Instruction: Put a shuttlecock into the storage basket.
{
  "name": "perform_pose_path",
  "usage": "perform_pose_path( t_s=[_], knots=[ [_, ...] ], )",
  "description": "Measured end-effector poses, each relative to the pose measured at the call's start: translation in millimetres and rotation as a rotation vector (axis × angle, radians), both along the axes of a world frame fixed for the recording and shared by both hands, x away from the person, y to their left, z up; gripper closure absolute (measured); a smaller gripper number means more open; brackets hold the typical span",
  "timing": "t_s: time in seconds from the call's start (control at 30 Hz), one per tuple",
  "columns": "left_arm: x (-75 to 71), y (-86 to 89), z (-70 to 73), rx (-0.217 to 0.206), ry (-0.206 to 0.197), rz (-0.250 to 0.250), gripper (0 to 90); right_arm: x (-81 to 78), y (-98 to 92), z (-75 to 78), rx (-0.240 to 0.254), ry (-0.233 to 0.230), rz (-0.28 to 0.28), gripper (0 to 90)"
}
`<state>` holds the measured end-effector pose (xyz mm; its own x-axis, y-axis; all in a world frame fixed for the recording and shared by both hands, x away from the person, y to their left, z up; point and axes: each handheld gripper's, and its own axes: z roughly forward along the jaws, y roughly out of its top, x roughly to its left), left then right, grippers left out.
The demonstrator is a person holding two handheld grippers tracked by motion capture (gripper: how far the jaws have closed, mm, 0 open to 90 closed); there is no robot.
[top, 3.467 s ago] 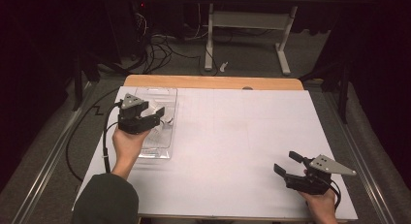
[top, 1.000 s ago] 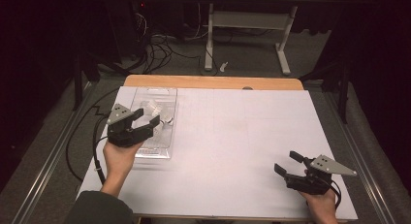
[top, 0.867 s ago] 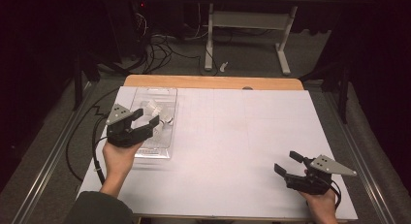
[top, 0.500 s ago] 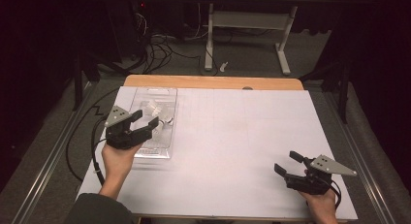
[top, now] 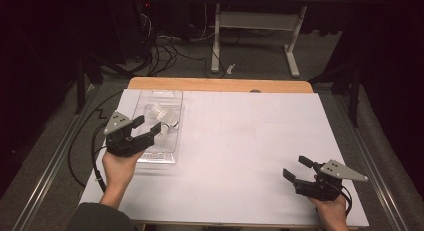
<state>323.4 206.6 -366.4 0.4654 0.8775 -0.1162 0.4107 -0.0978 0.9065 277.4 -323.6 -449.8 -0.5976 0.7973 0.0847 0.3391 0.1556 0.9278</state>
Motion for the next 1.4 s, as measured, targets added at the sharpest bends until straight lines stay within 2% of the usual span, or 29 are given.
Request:
perform_pose_path(
  t_s=[1.4],
  knots=[
    [-16.3,11.0,-8.0,-0.020,0.005,0.012,36.3,-0.5,0.0,0.3,-0.001,-0.004,0.000,21.3]
  ],
)
